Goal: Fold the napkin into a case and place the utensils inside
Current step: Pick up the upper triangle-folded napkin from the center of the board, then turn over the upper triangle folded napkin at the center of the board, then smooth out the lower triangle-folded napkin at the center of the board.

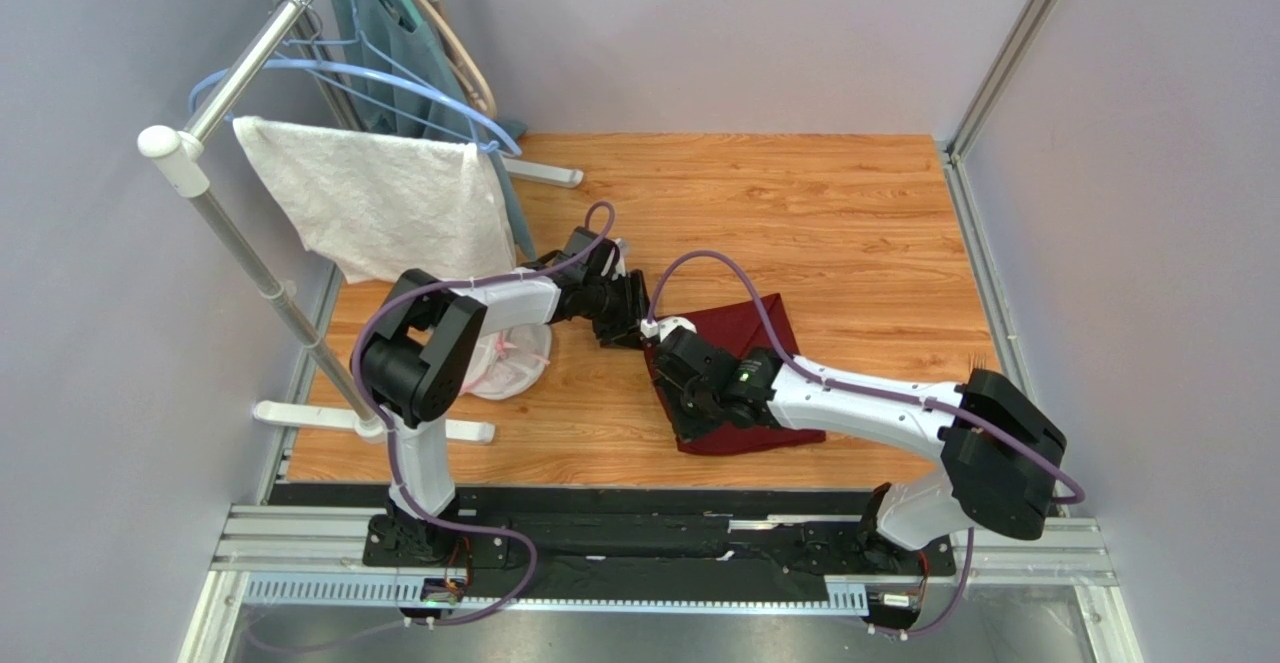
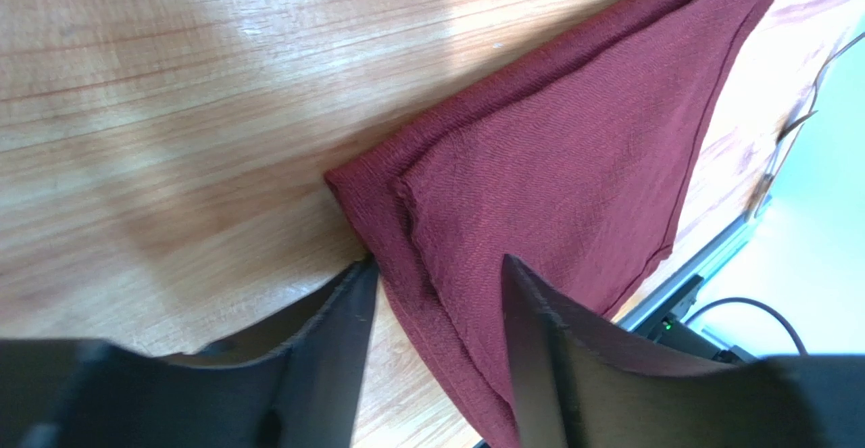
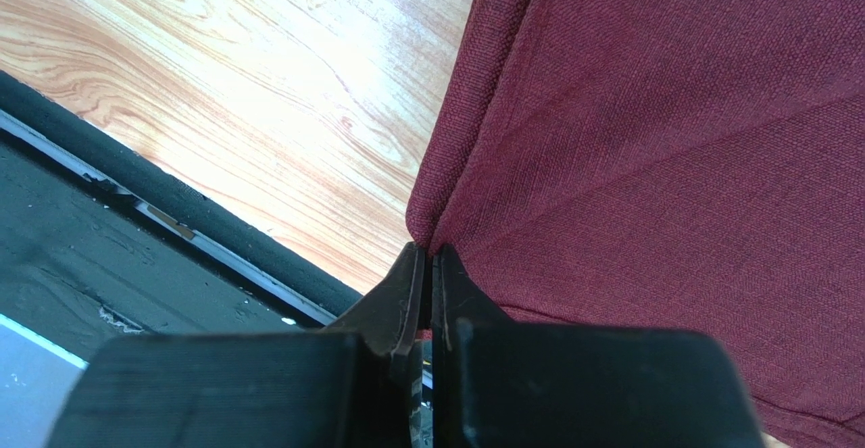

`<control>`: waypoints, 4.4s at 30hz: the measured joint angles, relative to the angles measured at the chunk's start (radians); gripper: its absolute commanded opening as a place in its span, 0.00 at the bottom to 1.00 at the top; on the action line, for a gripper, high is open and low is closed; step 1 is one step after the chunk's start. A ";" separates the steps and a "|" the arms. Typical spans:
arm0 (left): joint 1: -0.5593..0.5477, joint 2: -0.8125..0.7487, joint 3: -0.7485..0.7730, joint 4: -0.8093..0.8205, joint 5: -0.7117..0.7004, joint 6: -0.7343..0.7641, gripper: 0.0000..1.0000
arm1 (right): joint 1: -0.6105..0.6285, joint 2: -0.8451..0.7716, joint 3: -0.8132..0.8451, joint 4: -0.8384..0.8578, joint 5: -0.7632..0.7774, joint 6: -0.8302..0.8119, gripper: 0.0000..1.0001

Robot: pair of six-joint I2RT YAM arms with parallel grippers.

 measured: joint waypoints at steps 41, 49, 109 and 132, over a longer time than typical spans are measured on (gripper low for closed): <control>0.043 -0.325 -0.018 -0.278 -0.235 0.041 0.00 | 0.105 0.052 0.157 0.037 -0.110 0.005 0.00; 0.111 -0.662 0.092 -0.587 -0.361 0.144 0.00 | 0.188 0.121 0.425 0.162 -0.249 0.041 0.00; -0.235 -0.282 0.320 -0.224 -0.277 0.243 0.59 | -0.606 -0.333 -0.218 -0.010 -0.168 0.224 0.50; -0.403 0.029 0.294 -0.096 -0.375 0.191 0.34 | -0.759 0.178 -0.018 0.269 -0.412 0.063 0.00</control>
